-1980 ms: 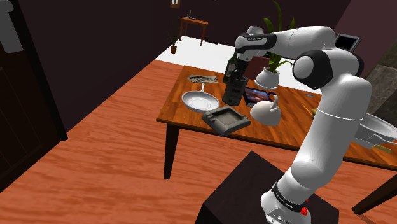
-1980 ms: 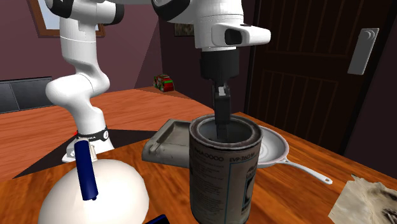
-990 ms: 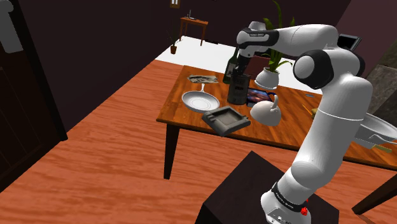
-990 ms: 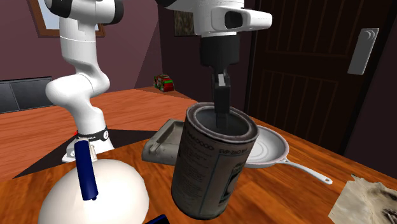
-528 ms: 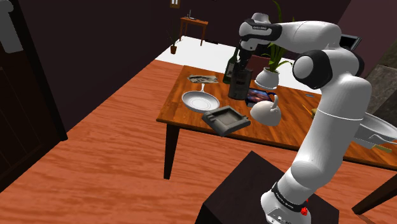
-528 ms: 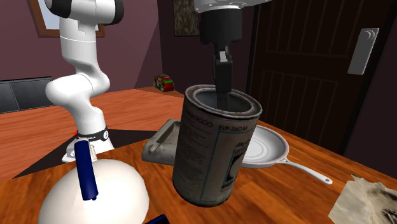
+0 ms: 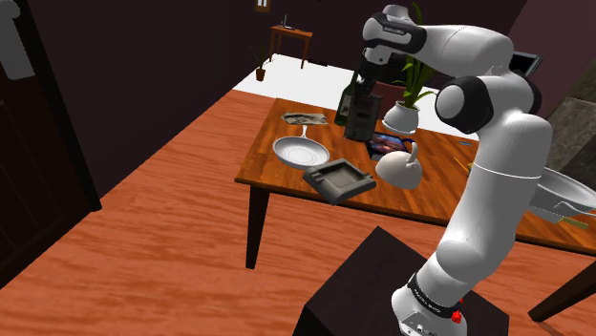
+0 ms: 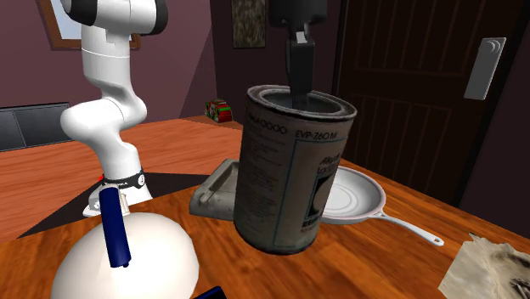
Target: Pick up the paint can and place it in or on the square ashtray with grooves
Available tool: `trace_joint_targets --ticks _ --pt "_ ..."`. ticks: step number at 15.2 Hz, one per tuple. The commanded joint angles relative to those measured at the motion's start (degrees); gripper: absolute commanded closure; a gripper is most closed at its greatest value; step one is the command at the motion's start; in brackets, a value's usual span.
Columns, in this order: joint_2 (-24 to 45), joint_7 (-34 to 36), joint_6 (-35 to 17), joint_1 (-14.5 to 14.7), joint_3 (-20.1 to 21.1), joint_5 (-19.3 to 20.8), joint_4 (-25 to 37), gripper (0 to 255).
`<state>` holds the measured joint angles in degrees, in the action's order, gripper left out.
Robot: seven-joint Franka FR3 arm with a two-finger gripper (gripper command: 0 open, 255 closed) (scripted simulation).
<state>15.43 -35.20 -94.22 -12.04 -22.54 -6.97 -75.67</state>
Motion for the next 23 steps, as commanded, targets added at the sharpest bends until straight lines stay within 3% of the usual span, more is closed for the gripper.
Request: trace_joint_targets --ticks 1,2,7,13,23 --pt "0.50 -0.12 1.93 -0.35 -0.08 -0.24 2.58 255" --pt "0.74 -0.14 2.62 -0.47 -0.09 -0.33 3.50 255" --pt "-10.55 5.56 1.05 4.73 1.44 4.51 -8.42 255" --pt "-21.79 13.20 1.84 8.62 5.27 8.76 -18.21 255" --pt "-35.65 25.79 6.77 12.61 13.80 10.91 -27.28 255"
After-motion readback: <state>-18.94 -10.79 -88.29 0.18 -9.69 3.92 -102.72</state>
